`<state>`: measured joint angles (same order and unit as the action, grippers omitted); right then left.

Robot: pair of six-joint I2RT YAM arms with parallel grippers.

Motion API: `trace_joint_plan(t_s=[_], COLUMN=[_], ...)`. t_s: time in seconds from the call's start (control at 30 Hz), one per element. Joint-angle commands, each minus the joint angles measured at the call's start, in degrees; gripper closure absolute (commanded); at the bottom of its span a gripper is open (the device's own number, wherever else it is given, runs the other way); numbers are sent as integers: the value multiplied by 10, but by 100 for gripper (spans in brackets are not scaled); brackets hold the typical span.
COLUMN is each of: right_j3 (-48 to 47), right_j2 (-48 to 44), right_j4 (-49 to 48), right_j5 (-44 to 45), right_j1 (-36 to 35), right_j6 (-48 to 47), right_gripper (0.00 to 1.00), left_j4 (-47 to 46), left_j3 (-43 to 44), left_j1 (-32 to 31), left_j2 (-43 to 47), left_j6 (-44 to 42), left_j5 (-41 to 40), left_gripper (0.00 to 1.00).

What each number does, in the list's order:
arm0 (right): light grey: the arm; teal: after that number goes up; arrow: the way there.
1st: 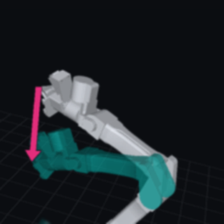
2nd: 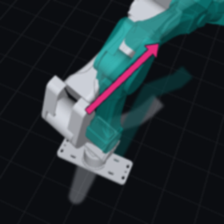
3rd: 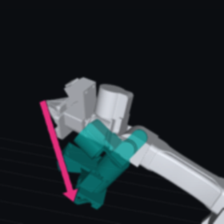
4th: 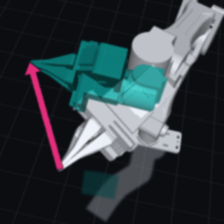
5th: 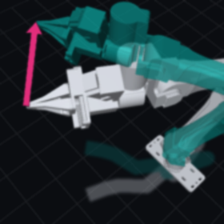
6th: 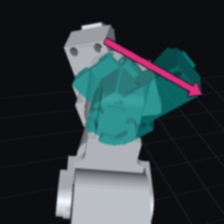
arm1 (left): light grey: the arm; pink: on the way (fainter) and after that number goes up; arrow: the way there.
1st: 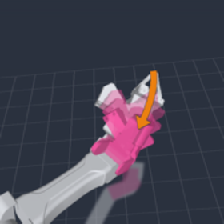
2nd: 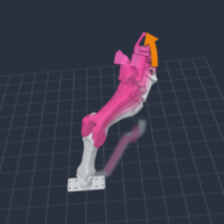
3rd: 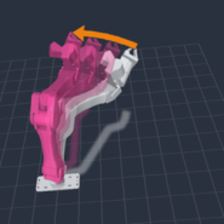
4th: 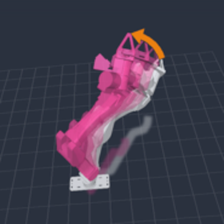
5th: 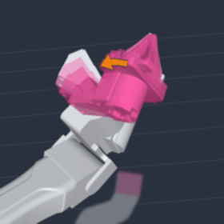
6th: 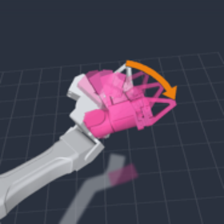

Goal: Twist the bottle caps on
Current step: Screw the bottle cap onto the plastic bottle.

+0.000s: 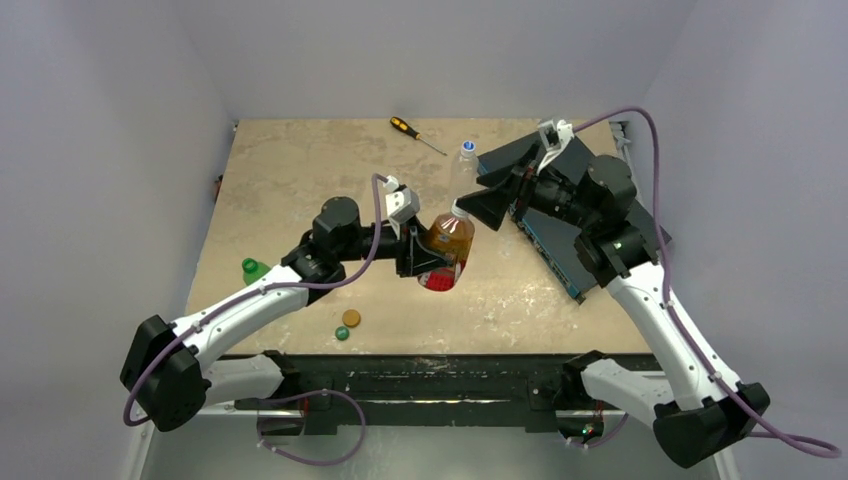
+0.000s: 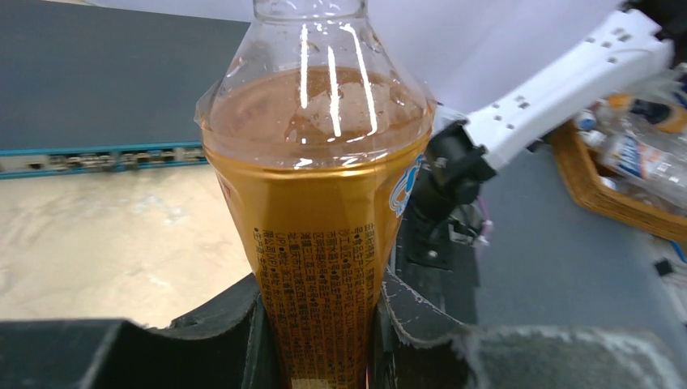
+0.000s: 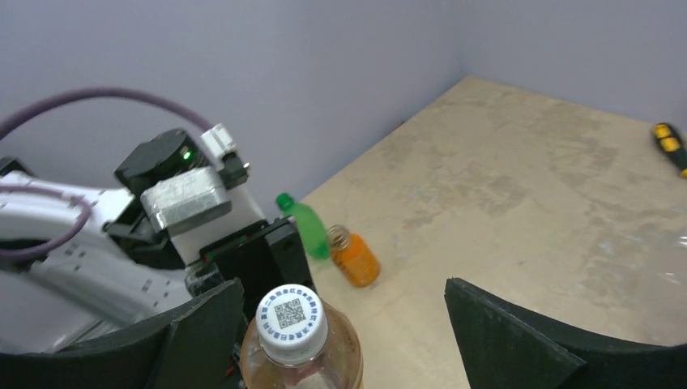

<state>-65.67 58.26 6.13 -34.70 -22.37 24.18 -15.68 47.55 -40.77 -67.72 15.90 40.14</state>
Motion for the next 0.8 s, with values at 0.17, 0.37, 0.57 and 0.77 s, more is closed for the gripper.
trace_joint_plan(t_s=[0.17, 0.37, 0.57, 0.77], right_j3=[93, 110, 102, 81], right_j2=[21, 21, 16, 17], right_j4=[-346, -390, -335, -272], right_j5=[-216, -216, -192, -166], right_j1=[-6, -17, -38, -44], right_j6=[168, 204, 166, 127], right_gripper=[7, 21, 40, 56], left_j4=[-156, -177, -189, -189], left_j3=[-35, -40, -43, -48], left_j1=[5, 5, 6, 6], left_j2=[8, -6, -16, -18], left_j6=[109, 121, 130, 132], left_j5=[122, 122, 120, 110], left_gripper=[100, 100, 100, 100])
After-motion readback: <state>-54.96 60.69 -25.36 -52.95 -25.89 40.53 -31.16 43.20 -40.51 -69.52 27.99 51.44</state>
